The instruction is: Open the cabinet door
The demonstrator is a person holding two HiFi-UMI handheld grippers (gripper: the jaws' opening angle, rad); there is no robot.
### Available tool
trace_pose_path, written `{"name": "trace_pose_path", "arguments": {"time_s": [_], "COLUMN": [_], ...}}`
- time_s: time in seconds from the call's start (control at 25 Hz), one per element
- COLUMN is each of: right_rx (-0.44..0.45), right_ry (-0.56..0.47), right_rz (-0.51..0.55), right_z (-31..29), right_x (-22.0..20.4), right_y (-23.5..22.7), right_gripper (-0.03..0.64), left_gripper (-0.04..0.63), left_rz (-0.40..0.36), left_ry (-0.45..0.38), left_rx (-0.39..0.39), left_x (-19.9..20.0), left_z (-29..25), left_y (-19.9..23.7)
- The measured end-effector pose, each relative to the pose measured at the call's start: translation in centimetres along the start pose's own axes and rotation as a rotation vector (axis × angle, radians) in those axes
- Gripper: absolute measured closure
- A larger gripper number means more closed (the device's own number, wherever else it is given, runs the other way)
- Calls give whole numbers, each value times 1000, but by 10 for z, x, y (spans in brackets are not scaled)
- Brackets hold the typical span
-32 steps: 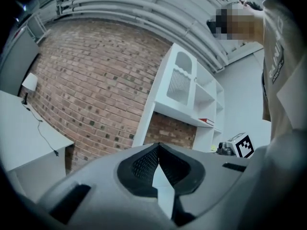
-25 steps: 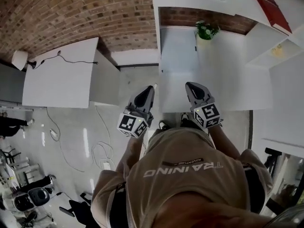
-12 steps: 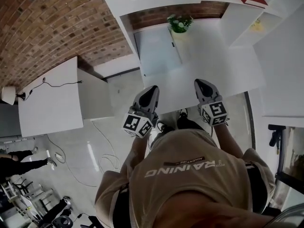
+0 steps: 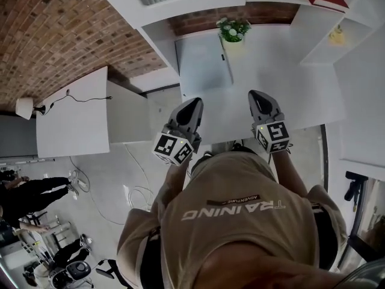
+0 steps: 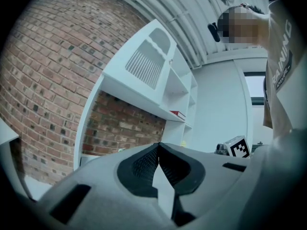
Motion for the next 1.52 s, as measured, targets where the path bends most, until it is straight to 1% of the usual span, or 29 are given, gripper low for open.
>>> {"name": "trace_pose_path", "arguments": {"time_s": [0.24,0.36,0.48,0.6,0.68,0.88,1.0,1.16,1.4,1.52], "right_rx": [99,114,97,54,44,12,3,-41,-60,-24], "right_ry": [-10,-20,-53,-81,-97,-131,-181,-241,-281,-275], "right_rz": [60,79,82,79,89,164,194,256,284,268], "right_z": [-15,-19,-19,-13,-9,-2,0,-7,-18,-30], "right_x": [8,14,28,47,62,98,123,150,177,187], "right_y": [-23,-34,-40,-40,-37,-40,-47,-56,-61,-60], "right_gripper": [603,602,601,601,601,601,601,601,601,600], "left_gripper": [588,588,588,588,588,588,588,588,588,588], "left_rz": [11,23,11,-12,-23,-24,-43,-75,-106,-105], "left_ry": [-8,-23,-43,-40,-37,-39,-41,-52,-56,-47], "left_rx": [73,101,106,82,70,59,47,48,71,80], "left_x": [-5,-4,7,20,26,33,39,52,65,65], "left_z": [-23,-31,-36,-39,-41,-53,-58,-56,-44,-37], "left_y": [-7,-10,-8,-7,-5,0,-1,1,5,7]}}
Point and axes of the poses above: the fingertips, and each gripper's own axes: z backward along the fingers, y to its left, x out of its top, the point moved 6 cm from there along z, backward along the fingers, and after that the axes turned 7 degrees about y, right-handed, at the moved point
